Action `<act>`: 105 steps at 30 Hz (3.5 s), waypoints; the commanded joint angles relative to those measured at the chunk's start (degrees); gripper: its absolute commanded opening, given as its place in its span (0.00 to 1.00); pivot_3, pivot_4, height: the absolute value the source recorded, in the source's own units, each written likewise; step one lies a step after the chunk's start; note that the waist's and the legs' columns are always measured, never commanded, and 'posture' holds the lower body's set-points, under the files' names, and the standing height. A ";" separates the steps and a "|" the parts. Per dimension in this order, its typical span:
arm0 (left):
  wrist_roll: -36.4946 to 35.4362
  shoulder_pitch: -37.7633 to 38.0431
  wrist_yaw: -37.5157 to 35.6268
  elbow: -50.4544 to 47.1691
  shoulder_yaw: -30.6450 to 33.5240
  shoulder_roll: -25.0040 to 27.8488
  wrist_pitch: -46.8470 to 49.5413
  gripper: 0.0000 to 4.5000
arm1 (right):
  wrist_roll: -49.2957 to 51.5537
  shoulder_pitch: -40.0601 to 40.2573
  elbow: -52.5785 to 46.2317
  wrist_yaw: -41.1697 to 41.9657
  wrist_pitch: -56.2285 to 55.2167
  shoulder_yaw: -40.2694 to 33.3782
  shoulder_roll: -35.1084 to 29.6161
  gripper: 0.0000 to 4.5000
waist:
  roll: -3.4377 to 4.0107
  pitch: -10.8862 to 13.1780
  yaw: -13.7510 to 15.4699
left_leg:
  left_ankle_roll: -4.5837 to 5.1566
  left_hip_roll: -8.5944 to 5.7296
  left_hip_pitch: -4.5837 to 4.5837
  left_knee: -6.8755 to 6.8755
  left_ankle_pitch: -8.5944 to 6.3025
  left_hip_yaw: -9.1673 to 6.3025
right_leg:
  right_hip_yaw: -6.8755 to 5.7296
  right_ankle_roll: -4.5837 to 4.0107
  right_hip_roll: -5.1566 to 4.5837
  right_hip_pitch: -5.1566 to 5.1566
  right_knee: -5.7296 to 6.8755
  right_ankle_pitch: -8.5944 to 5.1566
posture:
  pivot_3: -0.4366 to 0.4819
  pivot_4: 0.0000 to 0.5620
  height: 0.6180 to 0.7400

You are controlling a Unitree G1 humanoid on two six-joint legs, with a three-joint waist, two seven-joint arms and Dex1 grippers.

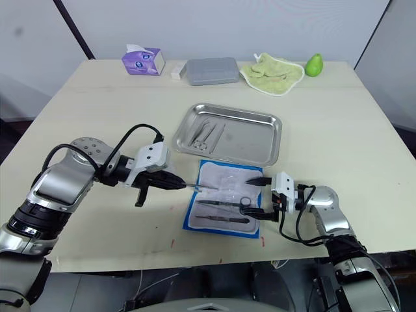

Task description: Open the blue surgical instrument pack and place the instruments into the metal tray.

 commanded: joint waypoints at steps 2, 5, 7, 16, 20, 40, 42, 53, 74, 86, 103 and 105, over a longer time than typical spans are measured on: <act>1.01 0.47 1.85 -2.01 -1.59 -2.14 -1.64 0.01 | -2.95 2.01 3.90 -0.43 2.09 3.01 0.31 1.00 | -0.01 -0.01 0.08 | 0.00 0.00 0.00 0.00 0.00 0.00 | 0.00 0.00 -0.01 0.00 0.00 0.00 | 0.48 0.27 1.00; 0.74 0.20 2.30 -2.63 -2.06 -3.25 -0.74 0.01 | -2.84 2.31 3.36 -0.49 2.33 2.90 0.07 1.00 | -0.01 0.00 0.04 | 0.00 0.00 0.00 0.01 0.00 0.00 | 0.00 0.00 -0.01 0.01 0.00 0.00 | 0.48 0.27 1.00; 0.77 -0.05 2.28 -2.59 -2.16 -3.39 -0.56 0.01 | -2.78 2.46 3.06 -0.53 2.51 2.81 -0.07 1.00 | 0.00 0.00 0.05 | 0.00 0.00 -0.01 0.01 0.00 0.00 | 0.00 0.00 0.00 0.00 0.01 0.00 | 0.48 0.27 1.00; 0.04 -1.77 3.34 -5.93 -3.07 -4.71 4.53 0.01 | -2.71 2.97 2.42 -0.67 2.85 2.81 -0.45 1.00 | 0.01 0.01 0.21 | 0.00 -0.01 -0.03 0.02 0.00 0.00 | 0.00 0.00 -0.02 0.00 -0.01 0.00 | 0.48 0.27 1.00; -0.73 -0.88 2.71 -5.93 -1.66 -3.34 4.94 0.01 | -2.70 3.02 2.48 -0.61 2.75 2.82 -0.52 1.00 | 0.02 0.01 0.20 | 0.00 -0.02 -0.03 0.02 0.00 -0.01 | -0.01 0.01 -0.02 0.00 -0.01 0.00 | 0.48 0.27 1.00; -3.42 1.87 3.23 -2.92 2.08 -2.69 2.14 0.01 | -2.74 2.94 2.27 -0.52 3.21 3.01 -0.56 1.00 | 0.03 0.02 0.17 | 0.00 -0.01 -0.03 0.02 0.00 -0.01 | -0.01 0.00 -0.02 0.00 -0.01 0.00 | 0.48 0.27 1.00; -3.97 2.62 3.29 -2.96 2.84 -2.74 1.57 0.01 | -2.74 2.95 2.20 -0.53 3.24 3.05 -0.55 1.00 | 0.03 0.02 0.19 | 0.00 -0.01 -0.03 0.02 0.00 -0.01 | -0.02 0.00 -0.03 0.00 -0.01 0.00 | 0.48 0.27 1.00; -7.12 4.90 3.78 -1.56 8.13 -1.92 0.71 0.01 | -2.70 2.90 2.29 -0.23 3.30 3.19 -0.57 1.00 | 0.03 0.02 0.18 | 0.00 -0.01 -0.03 0.01 0.00 -0.01 | -0.02 0.00 -0.03 -0.01 -0.01 0.00 | 0.48 0.27 1.00; -12.12 -1.22 29.98 -5.04 13.77 -16.93 18.20 0.01 | -2.44 3.12 1.73 -0.35 3.68 3.26 -0.60 1.00 | 0.00 0.01 0.19 | -0.01 -0.03 -0.05 0.04 0.00 -0.07 | -0.05 0.02 -0.05 0.03 -0.01 0.01 | 0.48 0.27 1.00; -4.44 -7.35 56.21 -4.08 10.74 -33.91 25.97 0.01 | -2.49 2.78 1.75 -0.18 3.84 3.46 -0.54 1.00 | 0.01 0.01 0.19 | -0.02 -0.06 -0.05 0.04 0.00 -0.31 | -0.04 0.04 -0.07 0.07 0.00 0.03 | 0.48 0.27 1.00; 1.92 -10.08 66.61 5.75 8.24 -44.25 22.70 0.01 | -2.32 3.20 0.69 -0.06 4.53 3.25 -1.24 1.00 | 0.02 0.01 0.21 | -0.03 -0.08 -0.06 0.04 0.01 -0.30 | -0.06 0.04 -0.08 0.07 0.00 0.03 | 0.48 0.27 1.00; 2.74 -10.19 68.18 6.61 8.14 -45.59 22.69 0.01 | -2.29 3.40 0.45 -0.05 4.63 3.22 -1.38 1.00 | 0.03 0.02 0.25 | -0.03 -0.09 -0.07 0.04 0.01 -0.30 | -0.05 0.04 -0.09 0.07 -0.01 0.03 | 0.48 0.27 1.00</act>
